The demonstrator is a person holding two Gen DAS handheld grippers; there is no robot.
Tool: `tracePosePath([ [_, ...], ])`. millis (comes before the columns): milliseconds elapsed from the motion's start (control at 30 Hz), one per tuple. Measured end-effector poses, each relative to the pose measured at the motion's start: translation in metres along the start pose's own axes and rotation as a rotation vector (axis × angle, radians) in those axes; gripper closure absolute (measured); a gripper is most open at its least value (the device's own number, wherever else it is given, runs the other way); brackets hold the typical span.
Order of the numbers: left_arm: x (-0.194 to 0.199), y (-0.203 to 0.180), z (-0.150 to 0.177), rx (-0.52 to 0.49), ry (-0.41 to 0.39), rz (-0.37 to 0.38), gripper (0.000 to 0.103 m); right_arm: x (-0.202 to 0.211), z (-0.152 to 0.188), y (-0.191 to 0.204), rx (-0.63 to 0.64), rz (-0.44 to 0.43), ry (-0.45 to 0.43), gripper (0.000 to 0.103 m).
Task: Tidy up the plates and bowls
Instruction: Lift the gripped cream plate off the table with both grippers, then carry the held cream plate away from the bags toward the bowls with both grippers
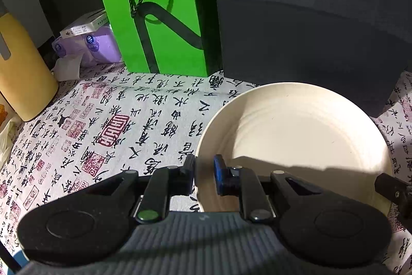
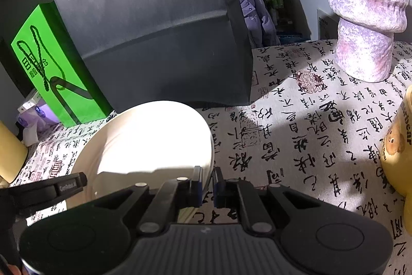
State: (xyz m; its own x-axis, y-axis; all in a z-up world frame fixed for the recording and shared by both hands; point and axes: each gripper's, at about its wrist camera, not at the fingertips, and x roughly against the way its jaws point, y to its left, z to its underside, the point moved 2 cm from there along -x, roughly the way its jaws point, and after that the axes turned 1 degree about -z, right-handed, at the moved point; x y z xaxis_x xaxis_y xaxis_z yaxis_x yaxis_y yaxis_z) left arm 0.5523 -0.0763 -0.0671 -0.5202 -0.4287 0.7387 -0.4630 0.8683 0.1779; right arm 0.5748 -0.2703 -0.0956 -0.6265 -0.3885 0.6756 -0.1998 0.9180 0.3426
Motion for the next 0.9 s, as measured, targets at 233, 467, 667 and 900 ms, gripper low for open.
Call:
tracePosePath([
  [233, 0.007, 0.001, -0.001, -0.003, -0.011, 0.012, 0.087, 0.007, -0.002, -0.001, -0.001, -0.005, -0.011, 0.095],
  [467, 0.014, 0.004, -0.004, 0.004, -0.027, 0.032, 0.087, 0.013, -0.006, 0.0, -0.003, -0.016, -0.029, 0.095],
  [667, 0.02, 0.007, -0.005, -0.002, -0.042, 0.043, 0.087, 0.016, -0.006, -0.001, -0.007, -0.022, -0.034, 0.095],
  [900, 0.029, 0.01, -0.007, -0.001, -0.066, 0.071, 0.087, 0.016, -0.005, 0.0, -0.004, -0.018, -0.036, 0.095],
])
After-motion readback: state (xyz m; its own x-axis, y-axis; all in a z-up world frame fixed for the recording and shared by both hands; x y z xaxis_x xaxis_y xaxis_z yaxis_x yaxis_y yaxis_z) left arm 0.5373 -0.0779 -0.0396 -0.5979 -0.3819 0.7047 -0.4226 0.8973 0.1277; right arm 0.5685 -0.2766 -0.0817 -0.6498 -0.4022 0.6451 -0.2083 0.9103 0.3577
